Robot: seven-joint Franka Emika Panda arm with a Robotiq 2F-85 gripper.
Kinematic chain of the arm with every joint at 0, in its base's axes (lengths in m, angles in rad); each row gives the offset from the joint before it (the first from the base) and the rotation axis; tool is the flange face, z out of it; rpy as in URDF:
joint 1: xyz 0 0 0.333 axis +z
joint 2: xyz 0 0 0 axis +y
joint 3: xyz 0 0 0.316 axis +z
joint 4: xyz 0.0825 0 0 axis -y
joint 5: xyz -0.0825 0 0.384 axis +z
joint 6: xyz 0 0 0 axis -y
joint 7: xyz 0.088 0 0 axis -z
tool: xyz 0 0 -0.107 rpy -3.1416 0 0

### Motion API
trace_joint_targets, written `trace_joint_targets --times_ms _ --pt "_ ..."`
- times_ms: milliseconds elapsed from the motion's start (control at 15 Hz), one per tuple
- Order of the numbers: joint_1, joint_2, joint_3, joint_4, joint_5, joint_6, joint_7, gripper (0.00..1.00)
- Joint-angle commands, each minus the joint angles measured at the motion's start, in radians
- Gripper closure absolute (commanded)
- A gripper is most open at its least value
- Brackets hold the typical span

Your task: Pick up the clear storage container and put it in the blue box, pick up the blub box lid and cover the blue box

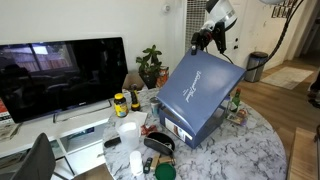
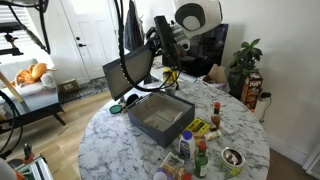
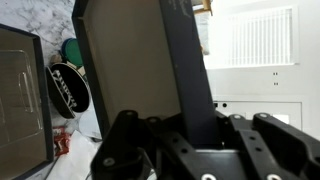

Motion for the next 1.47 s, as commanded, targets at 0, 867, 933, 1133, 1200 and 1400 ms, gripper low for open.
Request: trace_joint_targets --times_ms 0,867,933,1133,1200,1400 --pt "-0.045 0.086 0.024 0.116 0.018 -0.058 0.045 1.0" --pt "-0.104 0.285 0.059 0.391 -0.01 -0.135 0.134 1.0" --pt "-0.107 0.291 0.062 0.401 -0.01 -0.138 0.136 1.0" --pt "-0.111 0.31 0.068 0.437 -0.017 -0.143 0.14 1.0" --pt "-0.112 0.314 0.07 0.442 -0.015 -0.137 0.139 1.0" --pt "-0.11 0.315 0.067 0.447 -0.024 -0.114 0.133 1.0"
